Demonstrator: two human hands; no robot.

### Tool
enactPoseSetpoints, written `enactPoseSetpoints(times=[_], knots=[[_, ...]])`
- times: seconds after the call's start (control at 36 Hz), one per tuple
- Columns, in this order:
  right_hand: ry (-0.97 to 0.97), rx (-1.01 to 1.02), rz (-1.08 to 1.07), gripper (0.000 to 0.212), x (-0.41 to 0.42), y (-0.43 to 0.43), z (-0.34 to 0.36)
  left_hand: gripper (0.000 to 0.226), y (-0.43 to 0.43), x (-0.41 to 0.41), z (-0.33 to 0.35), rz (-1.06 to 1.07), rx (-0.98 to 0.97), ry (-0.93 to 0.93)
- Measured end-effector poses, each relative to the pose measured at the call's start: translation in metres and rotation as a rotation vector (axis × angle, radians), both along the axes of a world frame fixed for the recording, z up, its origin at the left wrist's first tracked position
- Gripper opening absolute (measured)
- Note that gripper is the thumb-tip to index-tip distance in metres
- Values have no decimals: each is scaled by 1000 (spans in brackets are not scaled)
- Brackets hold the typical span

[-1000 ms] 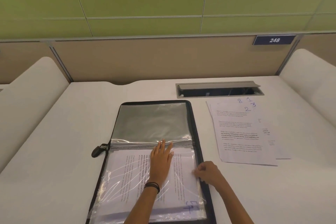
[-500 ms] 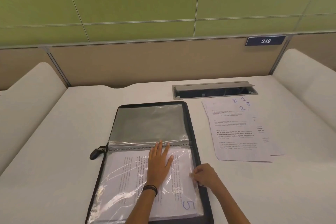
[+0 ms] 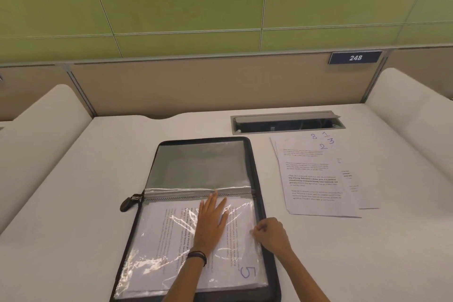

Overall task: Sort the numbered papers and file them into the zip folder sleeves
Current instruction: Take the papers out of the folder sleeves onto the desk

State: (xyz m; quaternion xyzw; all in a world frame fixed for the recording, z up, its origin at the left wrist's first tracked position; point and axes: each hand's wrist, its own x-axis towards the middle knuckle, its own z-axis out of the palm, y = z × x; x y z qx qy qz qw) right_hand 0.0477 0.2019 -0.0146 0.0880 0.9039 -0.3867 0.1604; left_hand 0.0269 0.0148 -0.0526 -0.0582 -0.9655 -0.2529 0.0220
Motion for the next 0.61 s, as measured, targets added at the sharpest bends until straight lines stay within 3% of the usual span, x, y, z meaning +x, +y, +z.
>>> enactPoseSetpoints(times=[0.28, 0.39, 0.53, 0.61], knots=[[17, -69, 48, 18, -2, 7, 3, 78, 7, 3, 1, -55, -52, -51], [27, -36, 62, 22, -3, 18, 6, 76, 19, 5, 7, -96, -10, -59], [63, 74, 122, 25, -4, 35, 14, 96, 33, -3, 15, -152, 49, -52], [59, 153, 170, 31, -1, 47, 18, 91, 42, -8, 20, -202, 89, -89]])
